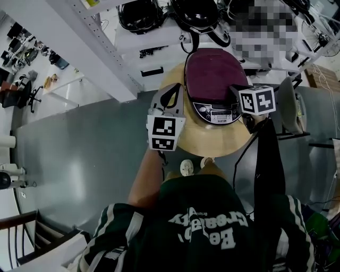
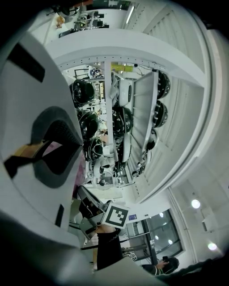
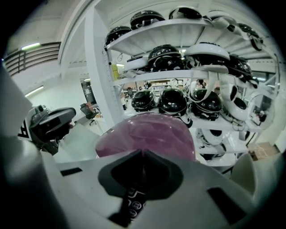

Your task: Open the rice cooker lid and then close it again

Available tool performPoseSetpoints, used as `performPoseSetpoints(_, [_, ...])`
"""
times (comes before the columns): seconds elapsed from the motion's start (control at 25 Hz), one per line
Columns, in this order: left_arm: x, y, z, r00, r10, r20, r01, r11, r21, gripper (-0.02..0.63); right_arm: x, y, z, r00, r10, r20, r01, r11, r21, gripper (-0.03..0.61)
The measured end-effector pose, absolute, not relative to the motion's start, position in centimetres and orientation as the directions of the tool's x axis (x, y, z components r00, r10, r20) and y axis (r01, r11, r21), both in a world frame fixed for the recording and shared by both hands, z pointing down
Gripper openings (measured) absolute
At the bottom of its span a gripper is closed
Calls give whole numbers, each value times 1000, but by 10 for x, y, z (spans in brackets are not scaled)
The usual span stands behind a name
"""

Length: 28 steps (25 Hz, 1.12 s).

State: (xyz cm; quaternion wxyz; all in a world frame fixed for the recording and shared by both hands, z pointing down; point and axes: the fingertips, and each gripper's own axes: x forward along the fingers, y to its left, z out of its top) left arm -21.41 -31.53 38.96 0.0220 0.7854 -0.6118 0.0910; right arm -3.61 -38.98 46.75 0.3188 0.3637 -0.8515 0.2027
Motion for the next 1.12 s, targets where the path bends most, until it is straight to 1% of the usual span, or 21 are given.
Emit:
performPoseSetpoints(0.32, [-210,-320,394,249,-952,180,-962,-265,-68,-3,-37,-385,489,-502,-458,734,-753,649,-109,23])
performPoseSetpoints(0.56, [-210,-324,399,257,-949,185,-960,-273,-65,-3,-35,-386,496,-497,-463,734,-763,637,-115,23])
performPoseSetpoints(0.64, [-212,-324,400,256,-949,186,-960,-272,-63,-3,-37,-385,497,-474,-457,752,-762,642,-90,23])
performPoseSetpoints(0.8, [-212,-325,403,263,-945,194,-959,-279,-59,-3,-41,-385,498,-412,-460,787,-729,684,18,23])
performPoseSetpoints(1.12, [-207,-326,415,281,-936,212,-953,-297,-49,-3,-44,-384,500,-382,-466,798,-726,685,53,12])
